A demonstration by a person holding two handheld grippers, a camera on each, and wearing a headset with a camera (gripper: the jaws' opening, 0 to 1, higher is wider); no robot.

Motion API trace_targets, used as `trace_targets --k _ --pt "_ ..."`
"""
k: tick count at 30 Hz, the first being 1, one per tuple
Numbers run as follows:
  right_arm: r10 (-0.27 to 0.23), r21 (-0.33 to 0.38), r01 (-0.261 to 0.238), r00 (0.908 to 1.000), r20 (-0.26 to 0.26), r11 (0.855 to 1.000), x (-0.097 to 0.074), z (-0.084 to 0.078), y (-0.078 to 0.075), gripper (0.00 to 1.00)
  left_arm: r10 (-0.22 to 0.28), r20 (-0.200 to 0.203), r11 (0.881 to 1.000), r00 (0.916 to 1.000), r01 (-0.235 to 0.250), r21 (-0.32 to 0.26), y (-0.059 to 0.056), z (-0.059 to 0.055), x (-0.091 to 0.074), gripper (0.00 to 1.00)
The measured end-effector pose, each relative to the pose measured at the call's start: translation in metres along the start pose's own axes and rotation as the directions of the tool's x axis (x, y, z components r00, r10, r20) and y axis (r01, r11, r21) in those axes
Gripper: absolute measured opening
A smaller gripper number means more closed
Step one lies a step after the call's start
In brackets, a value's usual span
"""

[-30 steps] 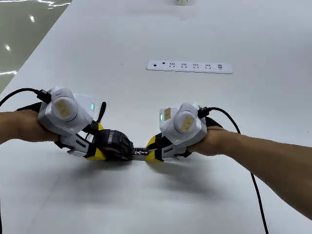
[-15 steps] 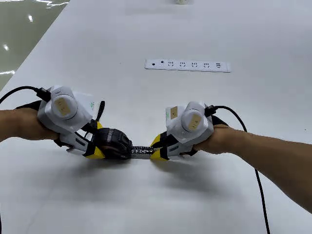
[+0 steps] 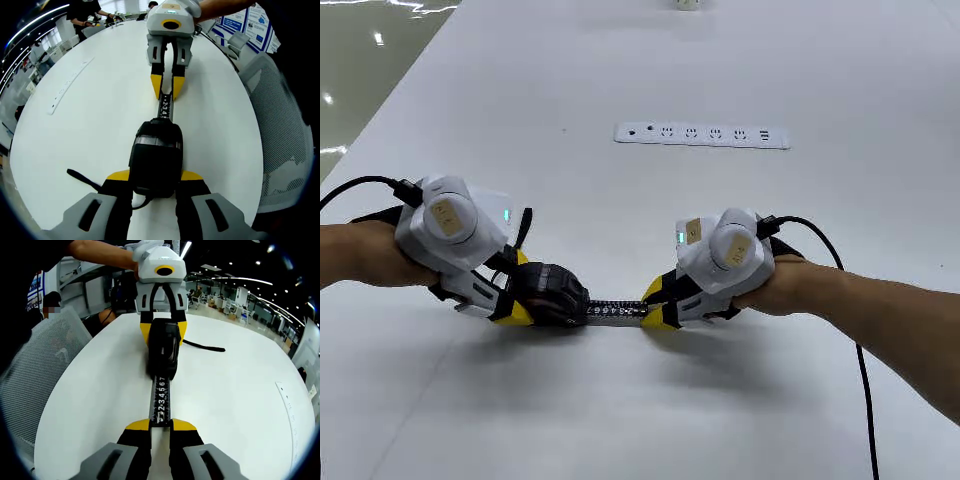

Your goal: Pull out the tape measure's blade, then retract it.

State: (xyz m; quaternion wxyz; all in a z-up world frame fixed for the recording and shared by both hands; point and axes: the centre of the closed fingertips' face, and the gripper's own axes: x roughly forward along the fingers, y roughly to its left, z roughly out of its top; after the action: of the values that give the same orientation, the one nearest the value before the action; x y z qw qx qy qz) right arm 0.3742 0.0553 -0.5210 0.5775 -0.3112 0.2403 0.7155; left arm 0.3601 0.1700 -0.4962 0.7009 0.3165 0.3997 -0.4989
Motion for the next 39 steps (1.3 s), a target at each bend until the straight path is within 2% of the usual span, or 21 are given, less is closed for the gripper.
trace_targets --k 39 --pt "-0.007 0.025 0.008 0.9991 -0.042 1.0 -0.036 -0.035 0.005 0.09 -0.004 -0.017 1.0 0.9998 0.004 -0.001 0.0 0.0 -0.001 0.27"
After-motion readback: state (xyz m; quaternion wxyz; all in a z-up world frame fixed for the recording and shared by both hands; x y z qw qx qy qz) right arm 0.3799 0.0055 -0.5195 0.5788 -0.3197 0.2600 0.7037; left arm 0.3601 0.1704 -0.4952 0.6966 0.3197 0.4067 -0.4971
